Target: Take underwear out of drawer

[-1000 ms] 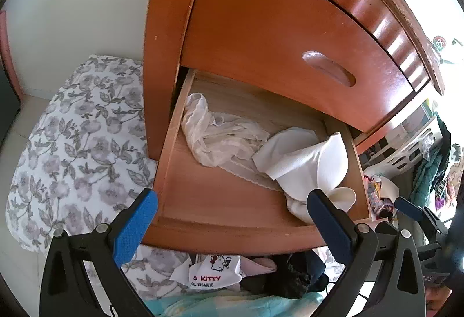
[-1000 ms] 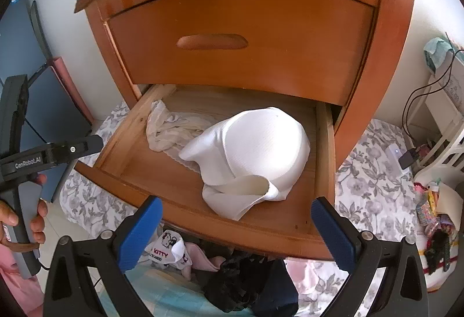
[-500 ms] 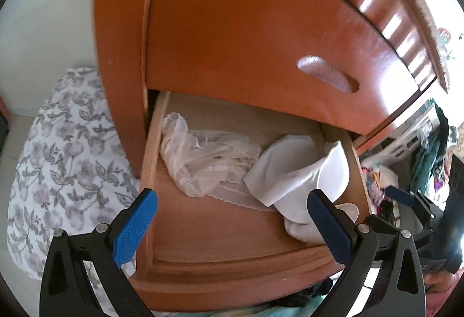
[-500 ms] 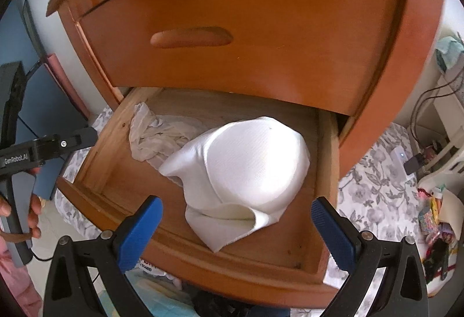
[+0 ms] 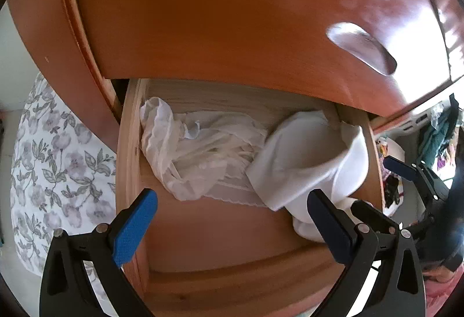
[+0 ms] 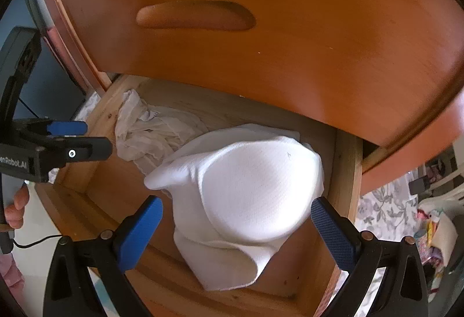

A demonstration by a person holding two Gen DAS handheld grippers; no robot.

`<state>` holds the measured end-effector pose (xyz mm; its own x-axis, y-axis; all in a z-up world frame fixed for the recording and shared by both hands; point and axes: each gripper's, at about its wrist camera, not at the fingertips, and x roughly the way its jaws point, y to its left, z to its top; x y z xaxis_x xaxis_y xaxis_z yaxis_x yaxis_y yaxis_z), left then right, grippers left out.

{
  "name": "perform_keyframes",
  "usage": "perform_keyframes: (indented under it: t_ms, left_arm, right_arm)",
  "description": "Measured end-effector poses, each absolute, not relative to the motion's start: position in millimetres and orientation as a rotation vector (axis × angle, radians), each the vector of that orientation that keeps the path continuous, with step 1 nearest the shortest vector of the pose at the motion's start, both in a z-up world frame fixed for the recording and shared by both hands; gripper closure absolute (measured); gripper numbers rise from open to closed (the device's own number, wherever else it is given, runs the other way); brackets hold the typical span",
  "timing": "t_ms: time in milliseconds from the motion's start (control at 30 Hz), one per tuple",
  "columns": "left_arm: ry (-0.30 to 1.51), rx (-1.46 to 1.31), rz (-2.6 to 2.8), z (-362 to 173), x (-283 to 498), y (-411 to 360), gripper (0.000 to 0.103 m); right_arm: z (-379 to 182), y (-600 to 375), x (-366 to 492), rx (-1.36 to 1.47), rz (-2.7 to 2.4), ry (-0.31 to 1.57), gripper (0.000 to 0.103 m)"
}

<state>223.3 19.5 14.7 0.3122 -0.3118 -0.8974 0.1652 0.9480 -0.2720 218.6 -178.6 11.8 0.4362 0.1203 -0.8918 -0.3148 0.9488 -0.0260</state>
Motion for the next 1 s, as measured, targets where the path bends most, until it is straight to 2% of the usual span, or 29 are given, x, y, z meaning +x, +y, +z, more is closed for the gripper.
perform_keyframes:
  t_ms: [633,1000]
  left_arm:
    - [1.215,-0.133,-0.29,3,238,22,0.0]
    - [1.214,-0.069,-0.277,2,241,15,0.0]
  right_arm:
    - [-19,-150,254,-0.391,0.171,1.157,0.0]
    - [-13,-201,245,-0.298,0.1,1.148,0.0]
